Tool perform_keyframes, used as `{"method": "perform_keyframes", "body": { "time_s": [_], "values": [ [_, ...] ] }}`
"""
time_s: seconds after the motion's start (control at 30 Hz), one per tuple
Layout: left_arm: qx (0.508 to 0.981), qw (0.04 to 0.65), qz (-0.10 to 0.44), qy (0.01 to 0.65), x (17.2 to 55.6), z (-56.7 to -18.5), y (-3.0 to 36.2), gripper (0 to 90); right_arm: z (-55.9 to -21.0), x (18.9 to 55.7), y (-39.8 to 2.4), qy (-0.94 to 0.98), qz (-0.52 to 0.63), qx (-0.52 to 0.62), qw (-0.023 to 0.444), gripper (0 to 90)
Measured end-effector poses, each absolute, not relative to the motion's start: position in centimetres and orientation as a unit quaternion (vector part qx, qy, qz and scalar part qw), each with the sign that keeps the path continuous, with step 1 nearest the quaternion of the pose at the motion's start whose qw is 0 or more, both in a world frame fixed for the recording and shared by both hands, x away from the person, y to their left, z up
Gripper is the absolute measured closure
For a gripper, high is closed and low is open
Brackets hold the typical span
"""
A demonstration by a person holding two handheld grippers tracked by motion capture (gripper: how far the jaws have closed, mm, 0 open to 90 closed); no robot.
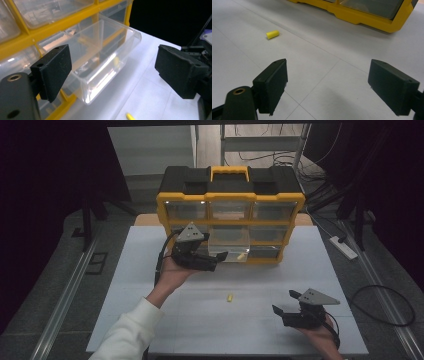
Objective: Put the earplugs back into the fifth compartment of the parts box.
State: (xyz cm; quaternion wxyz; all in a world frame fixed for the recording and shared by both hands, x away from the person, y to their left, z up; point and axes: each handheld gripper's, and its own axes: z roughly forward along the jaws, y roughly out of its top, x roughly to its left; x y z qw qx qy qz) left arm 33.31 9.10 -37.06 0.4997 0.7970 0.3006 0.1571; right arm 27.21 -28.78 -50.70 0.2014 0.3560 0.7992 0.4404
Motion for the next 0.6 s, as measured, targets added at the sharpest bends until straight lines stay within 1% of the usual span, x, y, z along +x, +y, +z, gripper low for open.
{"method": "perform_keyframes", "body": {
  "time_s": [0.37,0.6],
  "values": [
    [0.809,0.481,0.158,0.298,31.4,-38.2,10.2,14.8,-50.7,27.2,-28.8,0.8,0.439,0.356,0.201,16.9],
    [0.817,0.474,0.146,0.296,30.4,-39.3,10.6,15.7,-50.7,27.2,-28.8,0.8,0.439,0.355,0.201,16.9]
  ]
}}
